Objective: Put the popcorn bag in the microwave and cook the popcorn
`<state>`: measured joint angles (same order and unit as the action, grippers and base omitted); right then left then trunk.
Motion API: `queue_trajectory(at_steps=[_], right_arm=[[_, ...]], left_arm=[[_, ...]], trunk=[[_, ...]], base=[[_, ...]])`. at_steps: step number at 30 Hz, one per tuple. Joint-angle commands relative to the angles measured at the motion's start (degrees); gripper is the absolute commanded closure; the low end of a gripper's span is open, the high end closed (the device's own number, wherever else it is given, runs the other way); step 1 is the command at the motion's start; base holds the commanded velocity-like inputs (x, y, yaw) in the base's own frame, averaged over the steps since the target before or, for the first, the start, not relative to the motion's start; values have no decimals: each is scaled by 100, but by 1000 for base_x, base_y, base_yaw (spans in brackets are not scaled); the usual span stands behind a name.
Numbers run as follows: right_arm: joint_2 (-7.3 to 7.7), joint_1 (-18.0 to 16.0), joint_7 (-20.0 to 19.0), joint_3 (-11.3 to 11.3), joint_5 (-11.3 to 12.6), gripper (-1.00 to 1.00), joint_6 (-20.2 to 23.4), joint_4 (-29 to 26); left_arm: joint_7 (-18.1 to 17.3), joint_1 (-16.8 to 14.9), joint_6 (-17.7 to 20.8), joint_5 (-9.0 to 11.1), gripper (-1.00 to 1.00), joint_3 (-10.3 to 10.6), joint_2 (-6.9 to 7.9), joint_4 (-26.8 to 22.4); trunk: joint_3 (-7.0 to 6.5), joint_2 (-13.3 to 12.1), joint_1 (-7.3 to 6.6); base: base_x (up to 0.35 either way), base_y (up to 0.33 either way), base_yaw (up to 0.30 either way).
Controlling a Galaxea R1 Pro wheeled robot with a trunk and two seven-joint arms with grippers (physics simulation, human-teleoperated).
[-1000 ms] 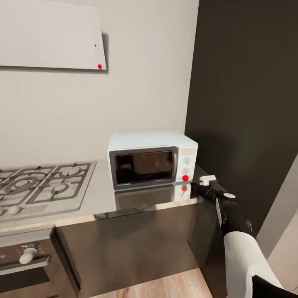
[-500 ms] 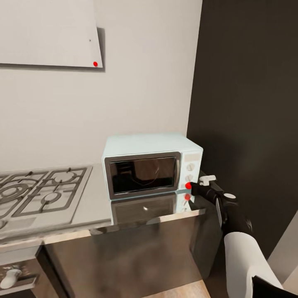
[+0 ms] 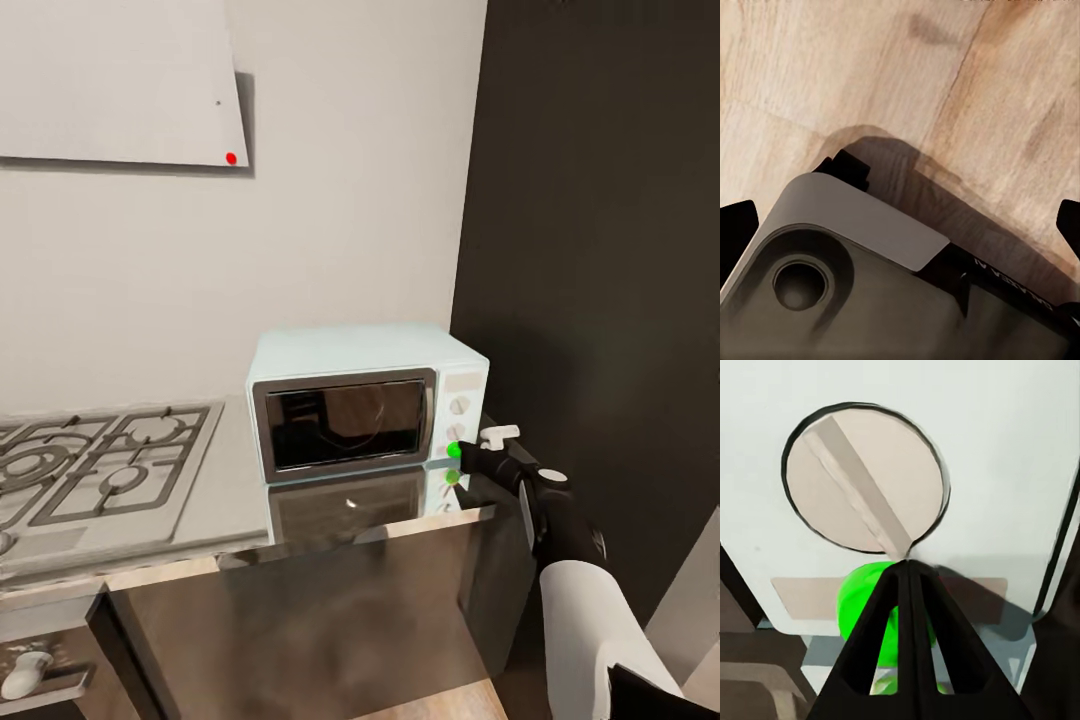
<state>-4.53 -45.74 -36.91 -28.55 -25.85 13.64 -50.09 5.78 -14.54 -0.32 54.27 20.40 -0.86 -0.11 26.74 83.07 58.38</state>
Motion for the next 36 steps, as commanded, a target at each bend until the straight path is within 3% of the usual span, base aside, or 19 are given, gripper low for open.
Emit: queue_trajectory(at_steps=[1, 10, 12, 14, 15, 16, 21, 23, 25, 26, 27, 28, 29, 30, 31, 32, 33, 35, 36], right_arm=[[-13, -14, 88, -46, -112, 100, -19, 226], [-6, -14, 26, -46, -122, 100, 1, -38], [-10, -57, -386, -50, -110, 100, 217, -699], [-30, -7, -955, -50, -78, 100, 825, -1848], [-40, 315, -1345, -53, -59, 100, 1278, -2607], [-45, 576, -1508, -49, -74, 100, 1422, -2849], [-32, 873, -1638, -54, -91, 100, 1578, -3005], [-20, 1251, -1627, -54, -152, 100, 1547, -2776], [-12, 1699, -1613, -54, -376, 100, 1522, -2427], [-7, 1907, -1585, -68, -679, 100, 1511, -1972], [-6, 1959, -1555, -103, -826, 100, 1501, -1651], [84, 2021, -1248, -277, -1134, 100, 1291, -515], [180, 2032, -1027, -325, -1200, 100, 1090, -43], [392, 2043, -424, -370, -1269, 100, 525, 928], [584, 2049, 555, -387, -1301, 100, -249, 2213], [649, 2050, 1165, -392, -1309, 100, -643, 2941], [704, 2050, 1547, -389, -1312, 100, -862, 3382], [994, 2056, 2584, -369, -1316, 100, -1430, 4712], [1074, 2066, 2812, -366, -1313, 100, -1563, 4946]], left_arm=[[20, -5, -46, 39, -100, 52, -7, 2], [20, -5, -232, 39, -100, 52, -35, 4], [20, -5, -232, 39, -100, 52, -37, 6], [20, -5, -232, 39, -100, 52, -37, 4], [20, -5, -232, 39, -100, 52, -38, 6], [20, -5, -232, 39, -100, 52, -38, 6], [28, -5, -232, 39, -100, 52, -38, 11], [28, -5, -232, 39, -100, 52, -41, 11], [28, -5, -232, 39, -100, 52, -48, 11], [28, -5, -232, 39, -100, 52, -52, 11], [28, -5, -232, 39, -100, 52, -53, 11], [30, -5, -232, 39, -100, 52, -54, 11], [29, -5, -232, 39, -100, 52, -55, 11], [29, -5, -230, 39, -100, 52, -58, 11], [28, -5, -221, 34, -100, 57, -62, 11], [27, -5, -212, 20, -100, 59, -68, 11], [27, -5, -206, 6, -100, 59, -83, 11], [28, -5, -199, -29, -100, 60, -151, 11], [28, -5, -198, -34, -100, 62, -162, 11]], trunk=[[5, 1, 35], [5, 1, 35], [5, 1, 35], [5, 1, 35], [5, 1, 35], [5, 1, 35], [5, 1, 35], [5, 1, 35], [5, 1, 35], [5, 1, 35], [5, 1, 35], [5, 1, 35], [5, 1, 35], [5, 1, 35], [5, 1, 35], [5, 1, 35], [5, 1, 35], [5, 1, 35], [5, 1, 35]], base=[[-293, 0, 0], [-340, 0, 0], [-344, 0, 0], [-344, 0, 0], [-344, 0, 0], [-344, 0, 0], [-344, 0, 0], [-344, 0, 0], [-344, 0, 0], [-344, 0, 0], [-344, 0, 0], [-344, 0, 0], [-344, 0, 0], [-344, 0, 0], [-344, 0, 0], [-344, 0, 0], [-344, 0, 0], [-344, 0, 0], [-344, 0, 0]])
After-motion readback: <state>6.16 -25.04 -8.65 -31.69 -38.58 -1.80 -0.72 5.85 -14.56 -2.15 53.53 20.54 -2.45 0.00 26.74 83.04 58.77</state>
